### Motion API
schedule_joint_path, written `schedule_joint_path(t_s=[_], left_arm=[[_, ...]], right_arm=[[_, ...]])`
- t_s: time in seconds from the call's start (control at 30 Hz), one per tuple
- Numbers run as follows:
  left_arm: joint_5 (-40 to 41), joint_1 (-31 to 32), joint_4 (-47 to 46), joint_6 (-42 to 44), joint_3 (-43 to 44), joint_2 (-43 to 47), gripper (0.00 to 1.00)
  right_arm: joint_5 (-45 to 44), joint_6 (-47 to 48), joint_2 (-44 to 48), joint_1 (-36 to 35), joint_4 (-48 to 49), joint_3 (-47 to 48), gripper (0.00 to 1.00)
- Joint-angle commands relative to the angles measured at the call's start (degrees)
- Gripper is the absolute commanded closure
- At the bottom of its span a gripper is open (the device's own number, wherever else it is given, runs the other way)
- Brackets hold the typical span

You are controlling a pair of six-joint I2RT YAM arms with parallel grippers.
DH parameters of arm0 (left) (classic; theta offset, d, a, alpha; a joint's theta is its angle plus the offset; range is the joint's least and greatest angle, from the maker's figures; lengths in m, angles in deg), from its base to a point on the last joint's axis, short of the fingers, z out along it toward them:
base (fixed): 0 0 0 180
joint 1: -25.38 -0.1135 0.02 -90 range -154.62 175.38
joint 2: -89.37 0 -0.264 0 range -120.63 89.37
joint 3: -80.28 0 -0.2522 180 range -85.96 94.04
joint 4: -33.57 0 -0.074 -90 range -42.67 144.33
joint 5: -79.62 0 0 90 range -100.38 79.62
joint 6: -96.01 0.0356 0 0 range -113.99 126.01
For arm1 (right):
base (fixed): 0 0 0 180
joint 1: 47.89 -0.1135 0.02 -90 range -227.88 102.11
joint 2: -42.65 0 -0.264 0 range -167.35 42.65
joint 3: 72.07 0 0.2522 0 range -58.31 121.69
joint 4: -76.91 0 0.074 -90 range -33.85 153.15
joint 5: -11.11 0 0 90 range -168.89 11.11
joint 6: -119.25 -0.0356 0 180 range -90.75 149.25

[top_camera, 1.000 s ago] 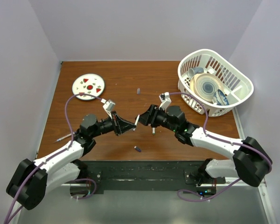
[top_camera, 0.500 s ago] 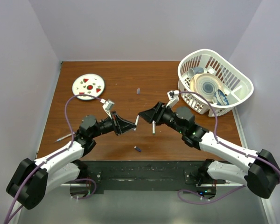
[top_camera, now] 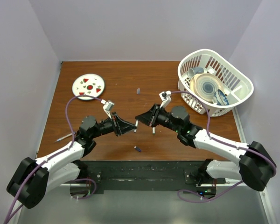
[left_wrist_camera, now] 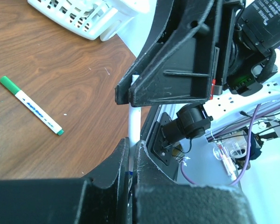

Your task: Insert the pens into the pen caps

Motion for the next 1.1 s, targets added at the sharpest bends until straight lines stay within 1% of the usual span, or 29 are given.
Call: schedule_joint_path(t_s=[0.0, 0.03, 0.07, 0.17, 0.23, 0.27, 0.3, 0.33, 0.4, 0.43, 0.47, 0.5, 0.53, 0.57, 0.6, 0.63, 0.7, 0.73, 0.8, 0.83, 0.93, 1.07], left_arm=[[-1.7, 0.2, -3.9, -0.2, -0.2, 0.5, 0.94], [-1.7, 0.2, -3.9, -0.2, -0.1, 0.5, 0.89], [-1.7, 0.2, -3.9, -0.2, -0.1, 0.5, 0.78], [-1.8, 0.2, -4.0, 0.3, 0.2, -0.2, 0.65], [-2.0, 0.2, -4.5, 0.1, 0.3, -0.9, 0.62], [-2.6, 0.2, -5.1, 0.1, 0.3, -1.0, 0.62], [-2.9, 0.2, -5.4, 0.1, 0.4, -1.3, 0.64], [-3.2, 0.2, -5.7, 0.0, 0.5, -1.5, 0.76], [-3.8, 0.2, -5.7, 0.1, 0.6, -1.5, 0.95], [-3.8, 0.2, -5.7, 0.2, 0.6, -1.2, 1.0], [-3.4, 0.2, -5.0, 0.2, 0.6, -1.0, 1.0], [-3.2, 0.2, -4.5, 0.8, 0.5, -0.7, 1.0], [-3.2, 0.2, -4.1, 1.1, 0.5, 0.0, 1.0], [-2.6, 0.2, -3.3, 1.4, 0.2, 0.5, 1.0], [-2.2, 0.2, -2.9, 1.9, -0.2, 1.2, 1.0], [-1.8, 0.2, -2.5, 2.2, -0.4, 2.9, 1.0], [0.2, 0.1, -0.2, 3.5, -0.8, 4.8, 1.0], [0.8, 0.0, 0.7, 4.1, -0.8, 6.8, 1.0], [1.1, -0.9, 2.5, 4.8, -0.9, 8.2, 1.0], [0.7, -1.5, 3.1, 5.0, -0.6, 9.7, 1.0], [-1.0, -3.8, 7.6, 6.3, 0.8, 13.1, 1.0], [-1.7, -5.7, 15.9, 8.3, 3.3, 19.5, 1.0]], right_arm=[[4.5, -0.1, -1.4, -0.4, 6.1, 1.8, 1.0], [4.8, -0.2, -1.5, -0.5, 6.9, 1.8, 1.0], [5.1, -0.4, -1.7, -0.6, 7.3, 1.7, 1.0], [6.4, -0.5, -2.5, -0.8, 8.0, 2.3, 1.0], [6.7, -0.6, -3.0, -1.0, 8.4, 2.2, 1.0], [6.7, -0.7, -3.1, -1.2, 8.6, 2.2, 1.0], [6.7, -0.7, -3.1, -1.3, 8.6, 2.2, 1.0], [6.6, -0.6, -3.1, -1.4, 8.6, 2.2, 1.0], [6.6, -0.3, -3.3, -1.5, 8.5, 2.3, 1.0], [6.9, -0.2, -3.1, -1.5, 8.5, 2.3, 1.0], [7.1, 0.1, -3.1, -1.6, 8.1, 2.5, 0.98], [7.4, 0.6, -2.6, -1.6, 7.3, 2.8, 0.9], [7.4, 2.6, -2.2, -1.6, 4.0, 3.2, 0.69], [7.5, 4.0, -0.4, -1.5, 1.9, 4.2, 0.59], [7.3, 5.5, 0.5, -1.6, -0.5, 4.7, 0.53], [7.2, 8.9, 1.9, -1.6, -5.4, 5.0, 0.45], [5.7, 11.8, 6.0, -1.6, -10.7, 5.7, 0.43], [5.5, 14.4, 7.1, -1.5, -15.2, 5.9, 0.43], [5.7, 17.1, 9.2, -1.6, -20.1, 6.5, 0.43], [5.6, 19.1, 9.5, -1.5, -25.0, 6.7, 0.44], [5.1, 20.9, 9.3, -1.6, -31.0, 6.5, 0.46], [3.9, 21.3, 5.7, -1.8, -33.3, 5.5, 0.49]])
